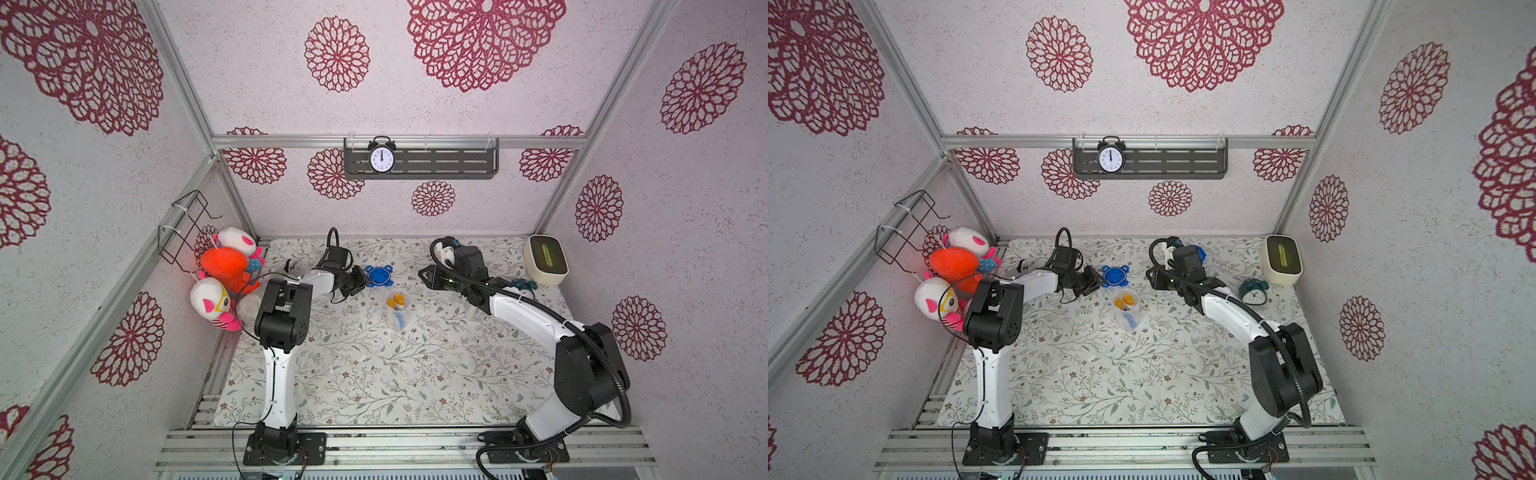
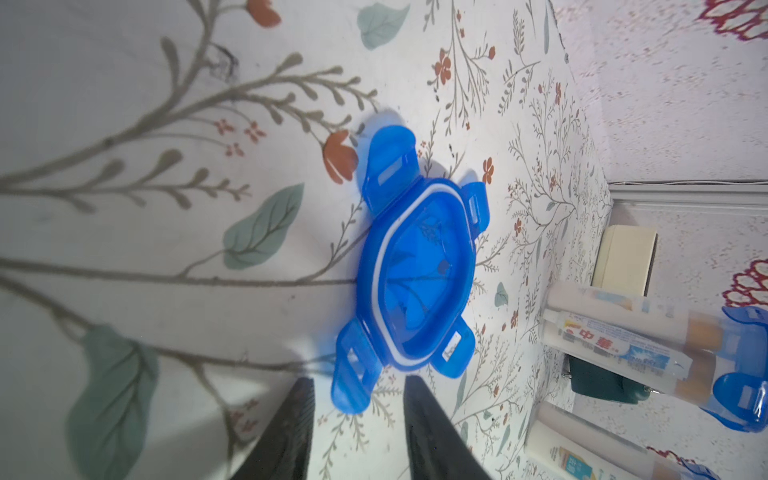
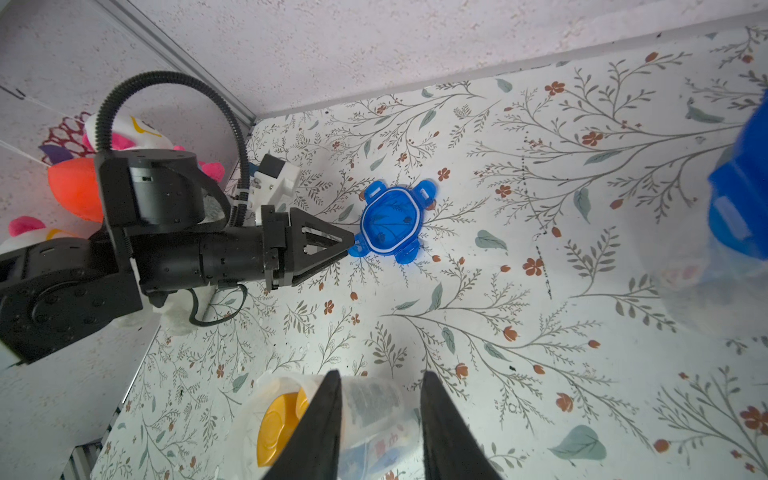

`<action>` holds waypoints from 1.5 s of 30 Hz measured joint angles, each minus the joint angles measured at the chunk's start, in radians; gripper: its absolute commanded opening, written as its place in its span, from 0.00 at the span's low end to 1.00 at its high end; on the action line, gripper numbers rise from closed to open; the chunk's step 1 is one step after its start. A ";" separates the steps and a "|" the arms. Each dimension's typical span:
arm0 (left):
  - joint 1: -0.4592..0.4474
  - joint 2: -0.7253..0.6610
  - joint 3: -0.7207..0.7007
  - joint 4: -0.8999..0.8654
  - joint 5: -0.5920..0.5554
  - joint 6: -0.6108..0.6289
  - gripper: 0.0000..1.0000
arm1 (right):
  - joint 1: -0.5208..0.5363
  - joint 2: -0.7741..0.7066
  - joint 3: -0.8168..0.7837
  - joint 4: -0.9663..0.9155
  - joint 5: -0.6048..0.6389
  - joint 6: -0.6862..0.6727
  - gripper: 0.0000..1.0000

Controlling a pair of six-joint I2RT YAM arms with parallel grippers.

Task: Pack away toiletry kits
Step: Pick up the lid from the center of the board.

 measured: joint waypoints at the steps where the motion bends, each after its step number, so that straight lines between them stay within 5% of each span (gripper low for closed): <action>1: 0.000 0.007 0.006 0.005 0.005 -0.004 0.34 | -0.007 0.023 0.014 0.000 -0.006 0.006 0.32; 9: 0.010 0.034 0.021 0.025 0.035 -0.020 0.20 | -0.026 0.243 0.180 -0.049 -0.039 0.013 0.32; 18: 0.023 0.036 -0.002 0.056 0.069 -0.042 0.00 | -0.025 0.292 0.243 -0.077 -0.038 0.010 0.31; 26: 0.026 0.010 -0.070 0.127 0.094 -0.044 0.00 | -0.033 0.277 0.214 -0.080 -0.037 -0.014 0.31; 37: 0.026 -0.219 -0.312 0.126 0.079 0.011 0.00 | -0.048 0.251 0.225 -0.098 -0.075 -0.076 0.31; 45: 0.016 -0.502 -0.401 0.103 -0.001 0.204 0.00 | -0.050 0.220 0.237 -0.097 -0.230 -0.149 0.41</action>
